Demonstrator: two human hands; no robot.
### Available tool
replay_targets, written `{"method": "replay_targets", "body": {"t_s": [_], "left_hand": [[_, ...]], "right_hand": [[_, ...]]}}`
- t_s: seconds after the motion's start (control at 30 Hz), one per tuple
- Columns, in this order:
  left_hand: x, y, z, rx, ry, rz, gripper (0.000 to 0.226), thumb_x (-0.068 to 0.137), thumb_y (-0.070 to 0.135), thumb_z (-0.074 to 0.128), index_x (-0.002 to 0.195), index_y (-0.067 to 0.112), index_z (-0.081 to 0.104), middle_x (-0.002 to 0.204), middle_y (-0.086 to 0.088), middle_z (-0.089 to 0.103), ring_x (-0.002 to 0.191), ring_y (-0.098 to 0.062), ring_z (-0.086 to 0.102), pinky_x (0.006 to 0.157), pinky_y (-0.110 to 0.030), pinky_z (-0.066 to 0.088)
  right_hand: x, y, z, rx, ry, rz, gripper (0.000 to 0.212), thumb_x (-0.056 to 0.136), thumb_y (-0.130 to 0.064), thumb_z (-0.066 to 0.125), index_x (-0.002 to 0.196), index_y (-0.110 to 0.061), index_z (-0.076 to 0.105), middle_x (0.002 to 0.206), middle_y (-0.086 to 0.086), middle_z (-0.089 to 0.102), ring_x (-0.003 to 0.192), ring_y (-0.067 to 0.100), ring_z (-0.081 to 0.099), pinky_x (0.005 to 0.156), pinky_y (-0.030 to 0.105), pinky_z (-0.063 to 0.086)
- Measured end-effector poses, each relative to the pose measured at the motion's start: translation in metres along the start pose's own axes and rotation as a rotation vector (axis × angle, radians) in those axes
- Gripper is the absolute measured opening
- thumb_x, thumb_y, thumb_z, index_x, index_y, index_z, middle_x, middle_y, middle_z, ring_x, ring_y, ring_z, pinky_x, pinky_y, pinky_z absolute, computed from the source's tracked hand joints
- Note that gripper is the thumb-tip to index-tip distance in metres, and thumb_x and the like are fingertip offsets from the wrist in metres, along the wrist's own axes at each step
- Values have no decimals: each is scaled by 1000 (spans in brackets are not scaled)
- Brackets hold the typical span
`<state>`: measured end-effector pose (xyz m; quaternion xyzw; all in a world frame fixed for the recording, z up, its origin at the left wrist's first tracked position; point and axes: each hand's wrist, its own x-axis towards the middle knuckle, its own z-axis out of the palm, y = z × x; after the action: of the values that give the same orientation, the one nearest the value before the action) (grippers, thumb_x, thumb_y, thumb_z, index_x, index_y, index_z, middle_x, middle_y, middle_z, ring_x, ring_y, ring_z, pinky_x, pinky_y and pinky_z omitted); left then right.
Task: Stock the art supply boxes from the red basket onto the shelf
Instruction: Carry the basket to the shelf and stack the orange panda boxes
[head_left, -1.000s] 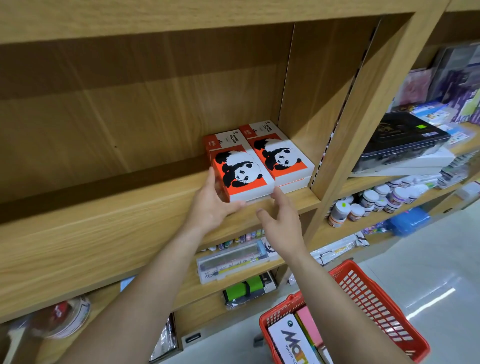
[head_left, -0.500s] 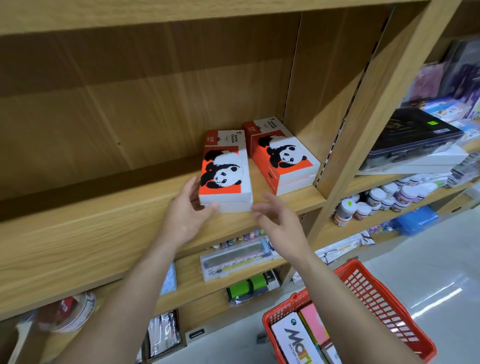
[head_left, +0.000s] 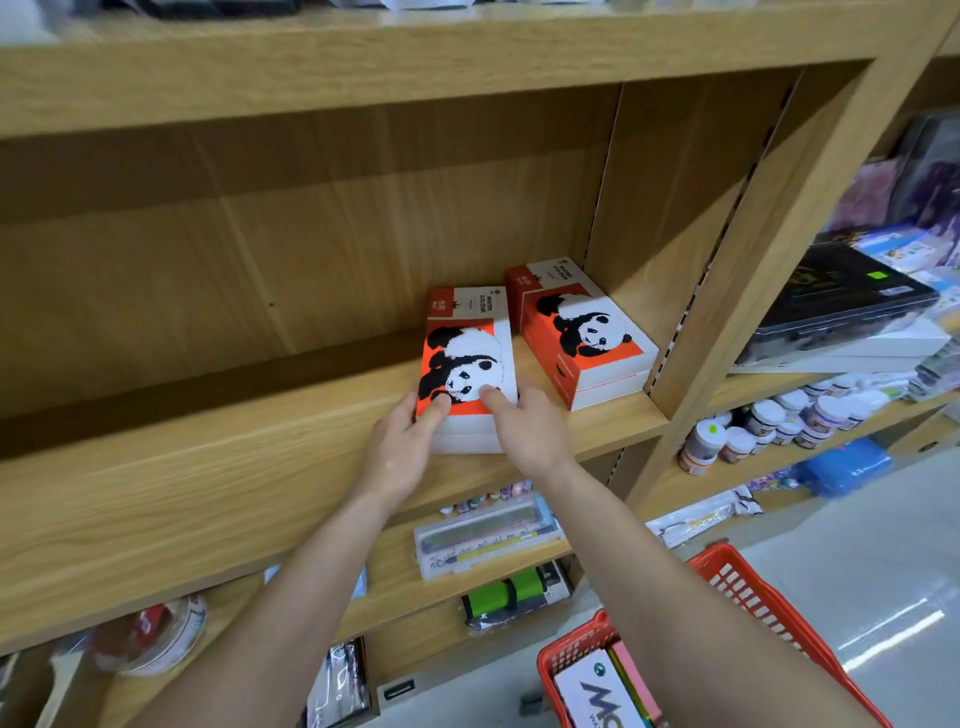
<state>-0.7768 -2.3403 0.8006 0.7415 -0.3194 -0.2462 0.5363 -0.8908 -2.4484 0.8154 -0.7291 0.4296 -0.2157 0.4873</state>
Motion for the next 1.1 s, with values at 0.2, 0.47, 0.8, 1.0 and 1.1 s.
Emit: {"method": "replay_targets", "body": {"t_s": [0.2,0.47,0.8,1.0,1.1], "left_hand": [[-14,36,1,-119,41,183,42,86,56,57,128,48,60,115,28,70,111,2,63,90,-24,47],[16,90,65,-106,-87,277,36,95,46,55,129,35,62,110,31,70,102,12,62,79,-7,43],[38,74,95,107,-122,296,63,81,28,80,137,27,53,113,14,73,98,0,68,90,-30,55],[37,79,124,353,0,376,84,73,55,77,143,21,45,123,-4,65,115,-21,57,95,-33,50],[38,74,119,282,-69,339,91,73,68,69,148,25,40,121,4,62,110,-12,61,96,-36,54]], "right_hand": [[-28,-13,-25,172,63,-194,27,94,-48,53,116,-38,66,100,-34,70,93,-13,63,68,3,44],[5,-28,-106,137,233,-127,25,91,-47,55,101,-29,70,90,-14,74,86,9,67,72,27,47],[-8,14,-124,60,355,-226,27,100,-34,44,120,-30,62,116,-7,68,109,4,61,90,37,51],[-29,39,-123,-197,470,-262,53,98,-18,51,149,-7,41,152,6,41,135,20,46,108,40,44],[-27,37,-124,-265,452,-262,54,101,-24,49,151,-5,40,158,10,37,142,23,41,113,44,40]]}}
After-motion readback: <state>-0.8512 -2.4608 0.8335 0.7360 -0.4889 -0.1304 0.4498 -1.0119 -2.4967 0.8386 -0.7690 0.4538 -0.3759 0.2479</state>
